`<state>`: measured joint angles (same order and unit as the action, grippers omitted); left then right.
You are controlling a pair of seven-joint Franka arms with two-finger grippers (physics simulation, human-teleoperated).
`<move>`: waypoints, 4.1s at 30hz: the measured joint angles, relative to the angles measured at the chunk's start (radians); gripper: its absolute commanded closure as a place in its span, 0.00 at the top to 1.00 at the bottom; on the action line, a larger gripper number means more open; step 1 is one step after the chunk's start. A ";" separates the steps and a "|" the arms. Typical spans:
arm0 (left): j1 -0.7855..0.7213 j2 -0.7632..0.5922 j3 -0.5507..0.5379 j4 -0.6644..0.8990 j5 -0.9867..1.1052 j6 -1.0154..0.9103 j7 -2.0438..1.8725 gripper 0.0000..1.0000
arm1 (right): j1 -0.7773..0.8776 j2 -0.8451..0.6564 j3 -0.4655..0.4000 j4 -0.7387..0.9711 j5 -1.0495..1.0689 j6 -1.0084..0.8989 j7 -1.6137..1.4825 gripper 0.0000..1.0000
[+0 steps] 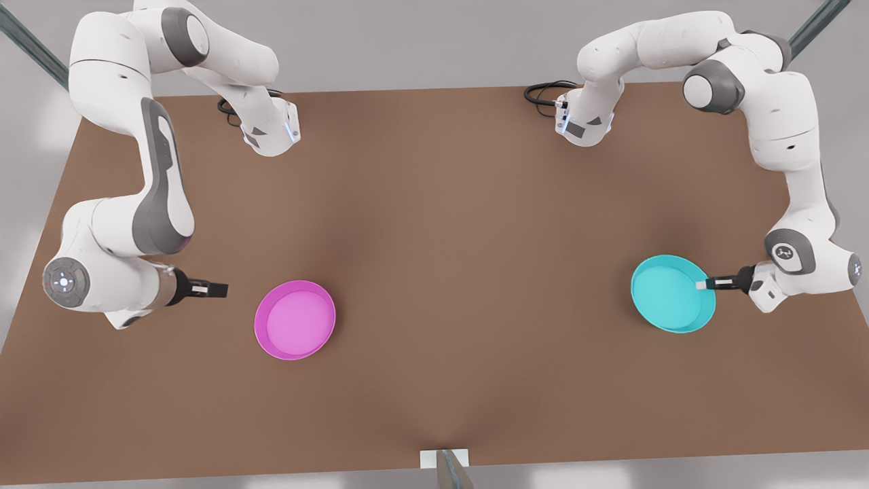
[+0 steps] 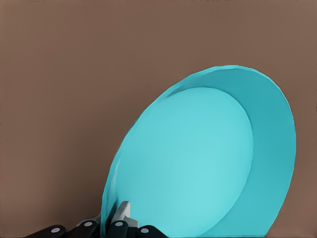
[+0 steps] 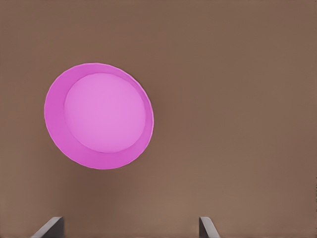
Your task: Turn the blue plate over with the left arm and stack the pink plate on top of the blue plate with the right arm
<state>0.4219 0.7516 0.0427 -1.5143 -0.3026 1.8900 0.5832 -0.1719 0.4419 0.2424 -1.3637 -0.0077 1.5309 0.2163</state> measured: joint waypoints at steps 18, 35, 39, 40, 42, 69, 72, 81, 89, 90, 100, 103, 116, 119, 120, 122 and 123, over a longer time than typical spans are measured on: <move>-0.193 -0.050 -0.009 0.132 0.263 -0.167 -0.187 0.21 | 0.000 0.000 0.000 0.002 0.000 0.000 -0.001 1.00; -0.622 -0.072 -0.006 0.257 0.767 -0.480 -0.636 0.21 | 0.000 0.000 0.000 0.002 0.001 0.000 0.000 1.00; -0.740 -0.071 -0.007 0.257 0.918 -0.529 -0.691 0.21 | 0.000 0.000 0.000 0.002 0.005 0.000 0.000 1.00; -0.768 -0.070 -0.007 0.257 0.955 -0.541 -0.703 0.21 | 0.000 0.000 0.000 0.002 0.005 0.001 0.000 1.00; -0.834 -0.062 -0.007 0.256 1.029 -0.576 -0.742 0.21 | -0.007 0.000 0.001 0.002 0.006 0.002 -0.002 1.00; -1.346 0.247 -0.011 0.242 1.527 -0.908 -1.079 0.21 | -0.038 0.167 0.015 -0.377 0.013 0.616 -0.247 1.00; -1.365 0.274 -0.011 0.243 1.523 -0.914 -1.079 0.21 | -0.069 0.169 0.018 -0.380 0.085 0.620 -0.414 1.00; -1.394 0.313 -0.017 0.258 1.498 -0.929 -1.079 0.21 | -0.061 0.219 0.017 -0.380 0.100 0.608 -0.434 1.00; -1.405 0.323 -0.018 0.264 1.436 -0.928 -1.089 1.00 | -0.046 0.263 0.014 -0.283 0.100 0.570 -0.350 1.00; -1.422 0.325 -0.018 0.266 1.428 -0.928 -1.092 1.00 | -0.044 0.274 0.014 -0.269 0.098 0.568 -0.349 1.00; -1.440 0.325 -0.020 0.357 1.250 -0.926 -1.181 1.00 | -0.020 0.336 0.006 -0.189 0.097 0.533 -0.352 1.00; -1.434 0.325 -0.020 0.408 1.126 -0.863 -1.346 1.00 | -0.021 0.357 0.006 -0.187 0.095 0.544 -0.362 1.00; -1.400 0.321 -0.014 0.459 0.702 -0.621 -1.779 1.00 | -0.024 0.367 0.006 -0.187 0.093 0.546 -0.368 0.79; -1.387 0.321 -0.016 0.497 0.647 -0.611 -1.803 1.00 | -0.024 0.367 0.006 -0.187 0.094 0.546 -0.368 0.72; -1.384 0.319 -0.011 0.535 0.627 -0.611 -1.809 1.00 | -0.025 0.367 0.006 -0.187 0.094 0.546 -0.368 0.70; -1.358 0.313 -0.015 0.580 0.577 -0.612 -1.839 1.00 | -0.024 0.367 0.005 -0.187 0.092 0.546 -0.368 0.69; -1.338 0.291 -0.016 0.612 0.549 -0.612 -1.860 1.00 | -0.024 0.371 0.006 -0.187 0.092 0.546 -0.368 0.68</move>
<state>-0.9160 1.0426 0.0265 -0.9021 0.2461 1.2778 -1.2765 -0.1961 0.8128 0.2483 -1.5509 0.0844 2.0770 -0.1518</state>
